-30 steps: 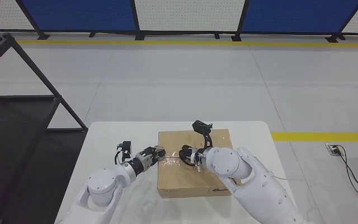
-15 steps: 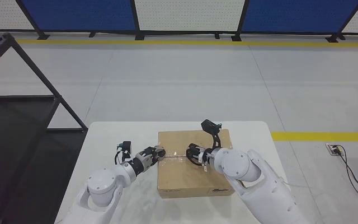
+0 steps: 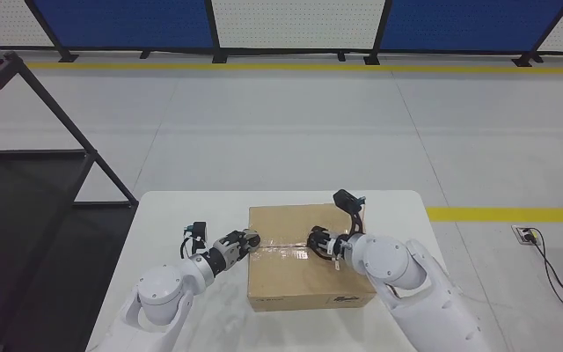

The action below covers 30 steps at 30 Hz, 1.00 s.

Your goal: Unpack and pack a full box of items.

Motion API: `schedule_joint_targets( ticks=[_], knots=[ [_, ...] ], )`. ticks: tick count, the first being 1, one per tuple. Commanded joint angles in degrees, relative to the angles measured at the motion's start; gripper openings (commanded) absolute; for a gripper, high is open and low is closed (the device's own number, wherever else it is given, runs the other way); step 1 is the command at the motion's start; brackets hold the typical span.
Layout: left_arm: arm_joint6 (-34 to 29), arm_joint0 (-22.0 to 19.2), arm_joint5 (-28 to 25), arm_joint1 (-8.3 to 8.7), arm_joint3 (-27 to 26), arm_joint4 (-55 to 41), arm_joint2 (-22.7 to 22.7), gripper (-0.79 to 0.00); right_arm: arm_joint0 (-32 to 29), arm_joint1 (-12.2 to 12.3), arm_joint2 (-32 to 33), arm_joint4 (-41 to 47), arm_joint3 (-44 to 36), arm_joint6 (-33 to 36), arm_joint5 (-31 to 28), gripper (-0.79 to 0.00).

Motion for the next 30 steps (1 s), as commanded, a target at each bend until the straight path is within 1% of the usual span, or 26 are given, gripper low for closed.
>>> schedule_joint_targets(
  ticks=[1, 16, 24, 30],
  knots=[
    [0.0, 0.0, 0.0, 0.0, 0.0, 0.0, 0.0, -0.785, -0.5, 0.2, 0.8, -0.2, -0.3, 0.2, 0.0, -0.785],
    [0.0, 0.0, 0.0, 0.0, 0.0, 0.0, 0.0, -0.785, -5.2, 1.8, 7.0, -2.1, -2.8, 1.8, -0.2, -0.785],
    [0.0, 0.0, 0.0, 0.0, 0.0, 0.0, 0.0, -0.785, -8.2, 2.5, 10.4, -1.9, -5.0, 1.5, -0.3, -0.785],
    [0.0, 0.0, 0.0, 0.0, 0.0, 0.0, 0.0, -0.785, -9.5, 2.9, 12.9, -0.7, -4.9, 1.1, -0.6, -0.785]
  ],
)
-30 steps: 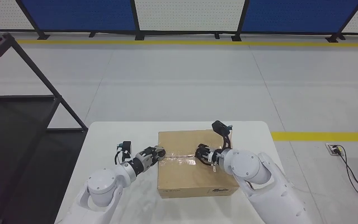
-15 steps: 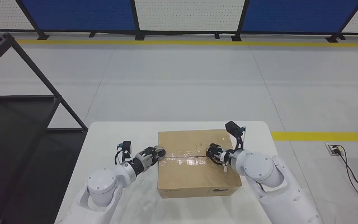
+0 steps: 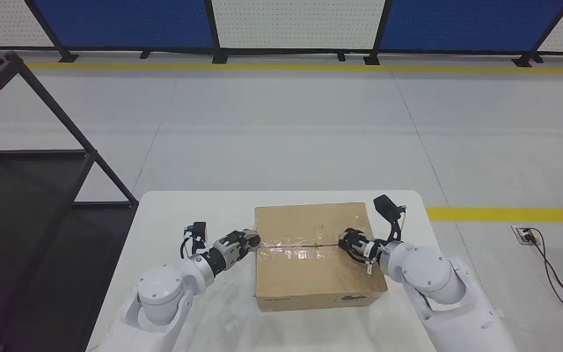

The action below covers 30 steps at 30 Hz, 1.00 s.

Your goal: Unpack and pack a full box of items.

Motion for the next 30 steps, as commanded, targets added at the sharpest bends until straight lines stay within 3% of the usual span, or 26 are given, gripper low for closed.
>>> schedule_joint_targets(
  ticks=[1, 8, 19, 27, 28, 29, 30],
  knots=[
    [0.0, 0.0, 0.0, 0.0, 0.0, 0.0, 0.0, -0.785, -0.3, 0.1, 0.4, 0.8, -0.1, 0.3, -0.7, -0.785],
    [0.0, 0.0, 0.0, 0.0, 0.0, 0.0, 0.0, -0.785, -1.4, 0.2, 1.0, 3.4, -2.1, 0.5, -4.1, -0.785],
    [0.0, 0.0, 0.0, 0.0, 0.0, 0.0, 0.0, -0.785, -1.5, 0.5, 2.9, 3.8, -2.3, -0.8, -3.6, -0.785],
    [-0.9, 6.8, -8.5, 0.52, -7.5, -6.1, -6.4, -0.785, -1.4, 0.7, 2.6, 3.5, -3.0, 0.1, -4.1, -0.785],
    [-1.1, 7.8, -9.6, 0.59, -8.4, -6.8, -7.3, -0.628, -1.3, 0.7, 2.4, 3.5, -3.0, 0.3, -4.2, -0.785],
    [-1.6, 8.7, -10.4, 0.67, -9.0, -7.5, -8.0, -0.117, -1.1, 0.7, 2.2, 3.3, -2.9, 0.6, -4.2, -0.785],
    [-2.0, 9.5, -11.0, 0.73, -9.4, -8.5, -8.8, 0.0, -0.8, 0.7, 1.8, 3.2, -2.8, 0.9, -4.2, -0.785]
  ],
)
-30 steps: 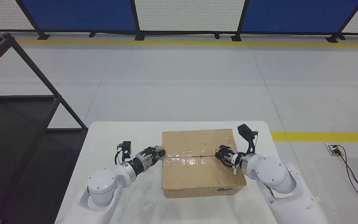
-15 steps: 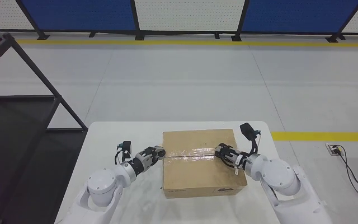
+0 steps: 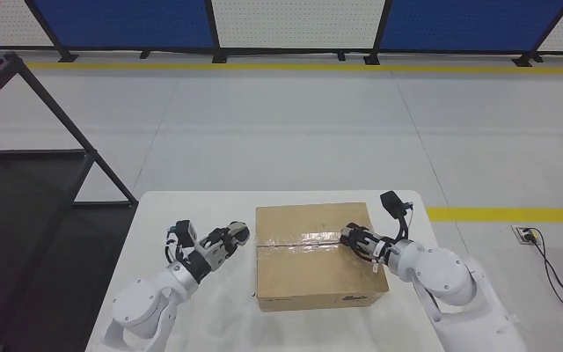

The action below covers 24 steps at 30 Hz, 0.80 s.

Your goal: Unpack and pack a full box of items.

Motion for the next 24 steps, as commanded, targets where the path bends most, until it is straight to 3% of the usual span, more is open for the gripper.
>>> schedule_joint_targets(
  ticks=[1, 7, 24],
  knots=[
    [-1.1, 1.7, -1.4, 0.12, -0.9, -1.9, -1.5, 0.0, 0.6, 0.0, -0.8, -0.5, 0.4, 0.7, 0.1, -0.785],
    [-3.5, 3.7, -3.3, 0.33, -0.4, -2.4, -2.2, 0.0, 2.7, -0.2, -2.7, -1.4, 2.5, 1.7, 0.8, -0.785],
    [-5.0, 1.5, -2.4, 0.3, 1.6, -2.1, -0.2, 0.0, 0.1, 0.9, 1.2, -4.4, 0.8, 0.6, 3.4, -0.785]
  ],
)
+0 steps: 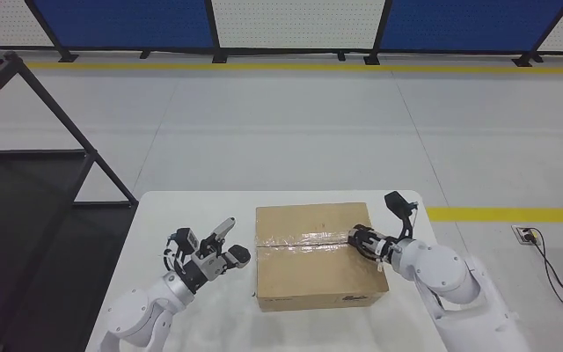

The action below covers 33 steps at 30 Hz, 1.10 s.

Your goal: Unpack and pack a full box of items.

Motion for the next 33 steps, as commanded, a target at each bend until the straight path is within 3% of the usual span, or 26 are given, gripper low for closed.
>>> schedule_joint_targets(
  ticks=[1, 22, 33],
  knots=[
    [-0.1, -0.2, 0.1, 0.0, 0.1, 0.1, 0.2, 0.0, -0.2, 0.2, 0.9, 0.0, 0.1, -0.3, 0.3, -0.785],
    [0.8, -1.1, 0.3, 0.03, 0.2, 0.5, 0.9, 0.0, -2.0, 1.4, 7.9, 3.2, 3.9, -1.4, -0.6, -0.785],
    [3.8, -4.4, 2.0, -0.62, 0.1, -0.5, 4.0, 0.0, -5.5, 1.8, 10.4, 6.4, -0.8, -2.8, -4.2, -0.785]
  ],
)
